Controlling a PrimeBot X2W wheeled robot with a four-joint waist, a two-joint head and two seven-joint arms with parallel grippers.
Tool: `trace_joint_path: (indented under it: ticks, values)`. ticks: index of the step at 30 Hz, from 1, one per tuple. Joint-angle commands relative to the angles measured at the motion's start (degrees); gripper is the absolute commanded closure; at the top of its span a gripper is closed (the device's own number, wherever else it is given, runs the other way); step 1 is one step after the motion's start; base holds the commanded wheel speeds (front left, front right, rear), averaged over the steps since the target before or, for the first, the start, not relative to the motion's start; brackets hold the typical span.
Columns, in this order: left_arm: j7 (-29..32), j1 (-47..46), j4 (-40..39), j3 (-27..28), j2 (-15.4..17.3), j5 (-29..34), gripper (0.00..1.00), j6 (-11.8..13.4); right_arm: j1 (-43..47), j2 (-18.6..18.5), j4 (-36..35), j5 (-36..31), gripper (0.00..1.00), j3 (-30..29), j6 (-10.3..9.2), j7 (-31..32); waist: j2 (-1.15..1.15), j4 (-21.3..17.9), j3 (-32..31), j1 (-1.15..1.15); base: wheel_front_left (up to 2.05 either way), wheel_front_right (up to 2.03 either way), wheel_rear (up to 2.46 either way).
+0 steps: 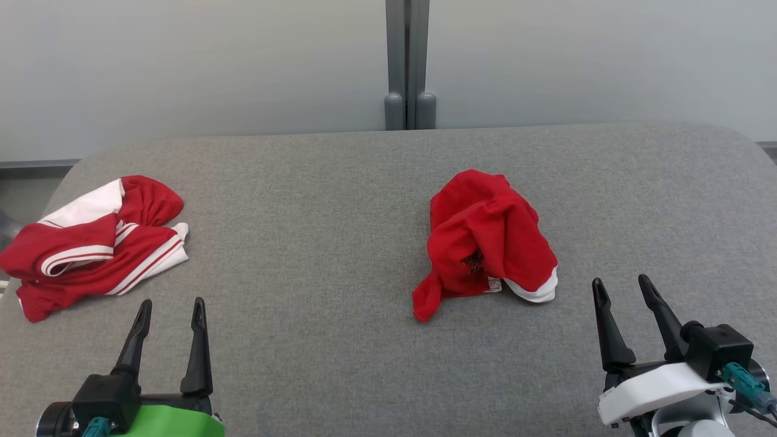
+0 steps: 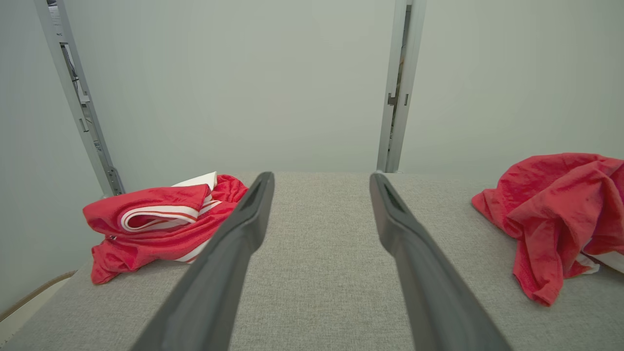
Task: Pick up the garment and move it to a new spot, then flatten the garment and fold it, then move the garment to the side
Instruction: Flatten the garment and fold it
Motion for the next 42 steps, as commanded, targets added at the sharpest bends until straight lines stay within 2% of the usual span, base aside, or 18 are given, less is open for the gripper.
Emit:
trace_joint_path:
  ticks: [1, 16, 28, 34, 42]
  values:
    - [-0.03, -0.47, 0.07, 0.27, -0.11, 0.77, 0.0, -0.2, -0.22, -0.19, 0.18, 0.07, 0.0, -0.08, -0.04, -0.12, 0.0, -0.02, 0.04, 0.0, 0.0, 0.0, 0.0]
    - [-0.03, -1.08, 0.13, 0.34, -0.89, 1.55, 0.0, -0.48, -2.15, -1.55, 2.03, 0.18, 0.0, -0.02, -0.05, -0.6, 0.0, 0.37, 0.84, 0.0, 0.0, 0.0, 0.0]
    - [-0.03, -2.82, 0.55, -0.66, -1.86, 2.33, 0.0, -0.88, -11.76, -7.04, 7.58, 0.15, 0.0, 2.11, -0.04, -0.67, 0.0, 2.51, 3.24, 0.0, 0.0, 0.0, 0.0]
    - [-0.03, -4.62, 0.43, -1.68, -2.83, 3.02, 0.0, -1.01, -16.83, -9.51, 13.55, 1.03, 0.0, 2.5, -0.05, -0.81, 0.0, 4.51, 6.29, 0.0, 0.0, 0.0, 0.0]
    - [-0.03, -6.57, 0.34, -2.68, -3.74, 3.81, 0.0, -0.99, -21.23, -10.57, 24.05, 2.32, 0.0, 3.8, -0.05, -1.84, 0.0, 6.67, 9.79, 0.0, 0.0, 0.0, 0.0]
